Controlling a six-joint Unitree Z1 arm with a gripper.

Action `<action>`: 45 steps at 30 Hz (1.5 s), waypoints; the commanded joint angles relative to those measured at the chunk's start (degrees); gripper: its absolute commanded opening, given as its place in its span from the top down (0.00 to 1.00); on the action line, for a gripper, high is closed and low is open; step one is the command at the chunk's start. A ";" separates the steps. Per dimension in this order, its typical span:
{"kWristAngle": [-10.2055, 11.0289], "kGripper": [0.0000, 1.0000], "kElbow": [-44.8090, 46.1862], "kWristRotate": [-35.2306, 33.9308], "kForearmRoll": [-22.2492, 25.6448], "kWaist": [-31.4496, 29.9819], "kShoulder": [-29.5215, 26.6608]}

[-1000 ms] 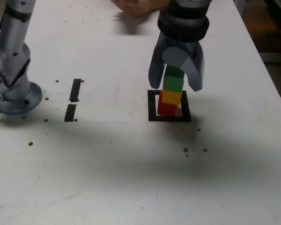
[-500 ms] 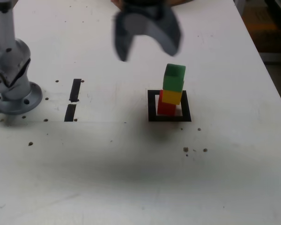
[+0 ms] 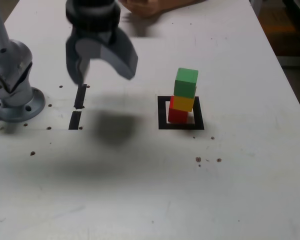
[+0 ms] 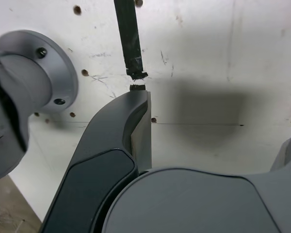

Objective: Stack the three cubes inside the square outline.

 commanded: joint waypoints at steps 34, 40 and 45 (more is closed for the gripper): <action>-0.03 0.01 15.70 2.18 -22.61 0.55 2.72; -0.63 0.01 16.56 2.15 -23.41 0.55 2.56; -1.29 0.01 17.54 2.09 -24.66 0.55 2.71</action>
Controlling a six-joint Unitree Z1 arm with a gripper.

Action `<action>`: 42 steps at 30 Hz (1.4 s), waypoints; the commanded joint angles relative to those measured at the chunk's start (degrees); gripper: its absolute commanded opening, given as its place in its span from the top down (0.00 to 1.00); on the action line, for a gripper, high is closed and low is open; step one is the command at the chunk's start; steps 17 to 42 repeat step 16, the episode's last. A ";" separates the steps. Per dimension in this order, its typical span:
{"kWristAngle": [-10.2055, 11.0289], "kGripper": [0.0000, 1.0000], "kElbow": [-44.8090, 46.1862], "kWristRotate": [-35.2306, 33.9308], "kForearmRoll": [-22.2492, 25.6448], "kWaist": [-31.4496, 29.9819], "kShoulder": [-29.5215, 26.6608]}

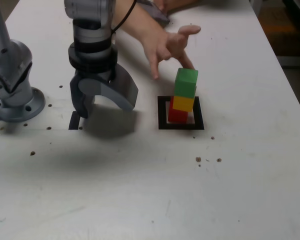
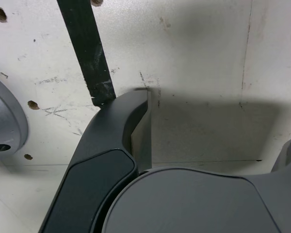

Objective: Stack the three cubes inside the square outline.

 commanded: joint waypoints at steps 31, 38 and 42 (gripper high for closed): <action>-0.85 0.01 -0.60 -0.17 -0.38 0.13 -0.18; -0.85 0.01 -0.60 -0.17 -0.38 0.13 -0.18; -0.85 0.01 -0.60 -0.17 -0.38 0.13 -0.18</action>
